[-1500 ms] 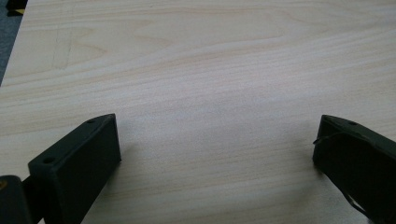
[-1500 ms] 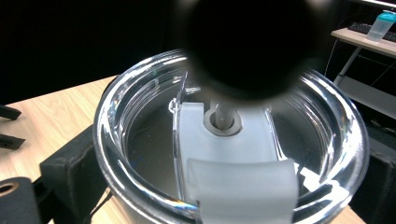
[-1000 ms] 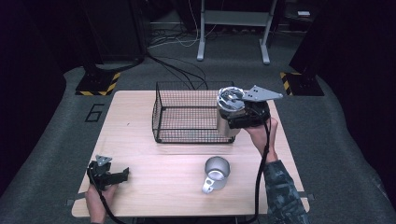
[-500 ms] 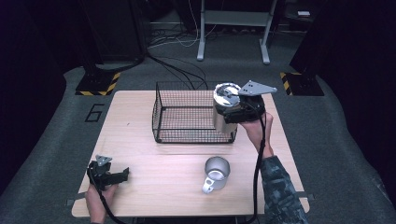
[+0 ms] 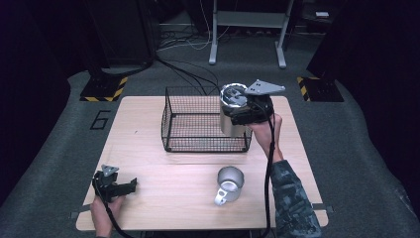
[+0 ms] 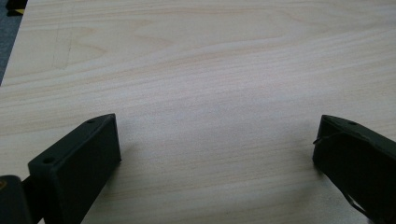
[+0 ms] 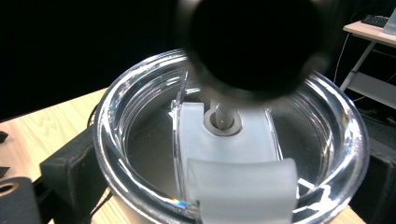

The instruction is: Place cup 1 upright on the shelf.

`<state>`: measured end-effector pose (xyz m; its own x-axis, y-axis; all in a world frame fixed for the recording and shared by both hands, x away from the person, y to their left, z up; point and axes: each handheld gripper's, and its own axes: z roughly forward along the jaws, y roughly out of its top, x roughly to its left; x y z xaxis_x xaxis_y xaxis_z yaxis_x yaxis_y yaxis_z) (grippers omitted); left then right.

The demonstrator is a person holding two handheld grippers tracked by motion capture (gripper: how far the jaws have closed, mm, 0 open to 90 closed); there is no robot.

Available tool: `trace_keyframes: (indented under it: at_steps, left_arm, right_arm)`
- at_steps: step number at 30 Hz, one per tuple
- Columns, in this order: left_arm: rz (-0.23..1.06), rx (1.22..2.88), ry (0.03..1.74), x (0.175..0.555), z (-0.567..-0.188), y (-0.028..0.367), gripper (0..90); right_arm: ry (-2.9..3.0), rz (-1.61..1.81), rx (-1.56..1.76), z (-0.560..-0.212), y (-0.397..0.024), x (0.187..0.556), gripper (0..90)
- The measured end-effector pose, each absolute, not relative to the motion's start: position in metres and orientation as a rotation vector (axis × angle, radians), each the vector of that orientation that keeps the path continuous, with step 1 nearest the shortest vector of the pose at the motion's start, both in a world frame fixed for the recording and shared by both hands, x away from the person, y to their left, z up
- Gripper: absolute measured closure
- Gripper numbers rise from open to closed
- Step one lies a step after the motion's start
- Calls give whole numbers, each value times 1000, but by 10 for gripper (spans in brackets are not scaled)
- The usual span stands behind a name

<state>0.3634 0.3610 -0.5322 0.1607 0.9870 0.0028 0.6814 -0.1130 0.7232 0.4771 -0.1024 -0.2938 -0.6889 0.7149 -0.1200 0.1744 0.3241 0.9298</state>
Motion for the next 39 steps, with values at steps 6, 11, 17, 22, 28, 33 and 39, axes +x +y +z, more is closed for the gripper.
trace_keyframes:
  at_steps: [6, 11, 17, 22, 28, 33, 39]
  left_arm:
    - [678, 1862, 1580, 363, -532, 361, 7]
    - [677, 1862, 1580, 363, -532, 361, 7]
    - [678, 1862, 1580, 363, -532, 361, 7]
    - [678, 1861, 1580, 363, -532, 361, 7]
    - [678, 1862, 1580, 363, -532, 361, 7]
    - [678, 1861, 1580, 363, -532, 361, 7]
    - [678, 1861, 1580, 363, -532, 361, 7]
  right_arm:
    - [2080, 1355, 792, -295, -98, 483, 36]
    - [2082, 1338, 808, -298, -95, 489, 36]
    - [2083, 1326, 826, -301, -93, 495, 36]
    - [2086, 1320, 843, -304, -92, 500, 36]
    - [2087, 1316, 863, -307, -93, 505, 36]
    - [2088, 1308, 885, -311, -92, 512, 36]
    - [2094, 1299, 914, -316, -90, 518, 36]
